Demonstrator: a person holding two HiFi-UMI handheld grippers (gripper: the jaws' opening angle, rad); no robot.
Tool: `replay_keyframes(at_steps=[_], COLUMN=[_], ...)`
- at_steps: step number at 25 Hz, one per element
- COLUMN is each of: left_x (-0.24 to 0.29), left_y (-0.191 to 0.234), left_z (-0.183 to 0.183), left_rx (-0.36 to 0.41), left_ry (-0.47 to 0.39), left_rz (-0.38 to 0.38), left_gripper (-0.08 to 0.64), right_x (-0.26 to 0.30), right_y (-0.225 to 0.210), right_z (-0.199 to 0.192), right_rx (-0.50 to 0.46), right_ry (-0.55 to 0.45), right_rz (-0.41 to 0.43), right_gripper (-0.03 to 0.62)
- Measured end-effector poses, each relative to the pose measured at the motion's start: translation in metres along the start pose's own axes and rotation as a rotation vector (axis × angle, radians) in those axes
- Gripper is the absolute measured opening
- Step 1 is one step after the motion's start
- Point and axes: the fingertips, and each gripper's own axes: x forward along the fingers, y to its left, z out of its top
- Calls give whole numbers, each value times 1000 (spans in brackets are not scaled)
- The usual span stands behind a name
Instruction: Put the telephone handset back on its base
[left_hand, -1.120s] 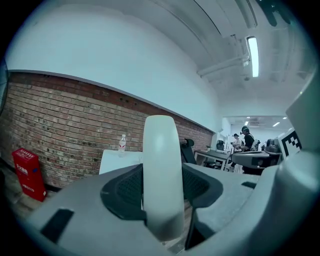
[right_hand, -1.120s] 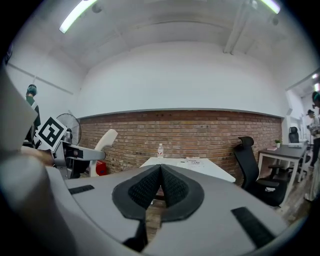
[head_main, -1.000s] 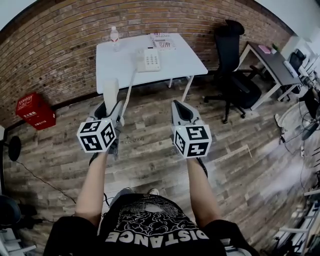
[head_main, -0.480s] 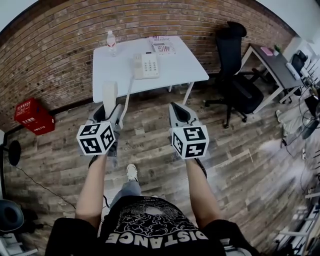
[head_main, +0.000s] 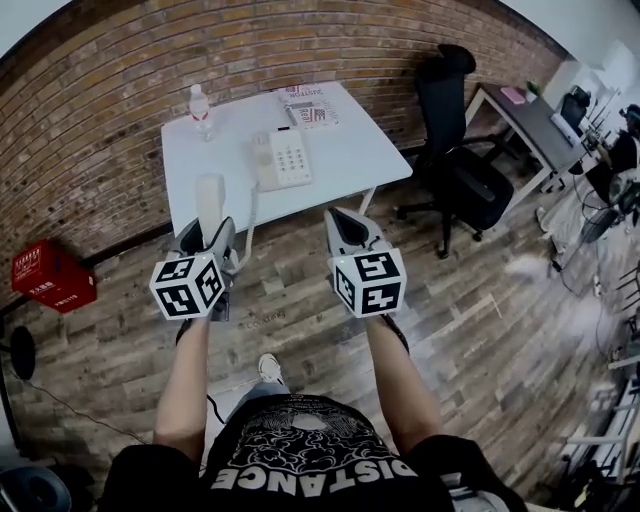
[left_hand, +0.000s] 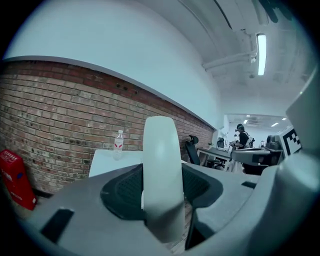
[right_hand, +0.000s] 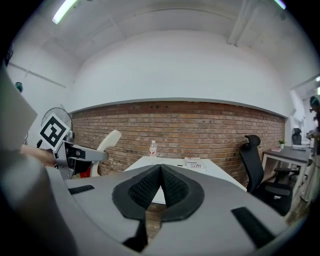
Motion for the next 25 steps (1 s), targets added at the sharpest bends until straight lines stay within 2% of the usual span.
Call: replay_keyframes(at_steps=[13, 25], left_x=[71, 115], left_y=[54, 68], left_z=[24, 17], left_rx=[4, -10], left_ry=[30, 78], left_rz=[-94, -108], left_gripper=[218, 218], right_x=[75, 110], right_y=[-4, -20], right_z=[21, 17], right_rx=[2, 7], right_ry=[16, 36], right_rz=[-95, -110], right_gripper=[0, 0])
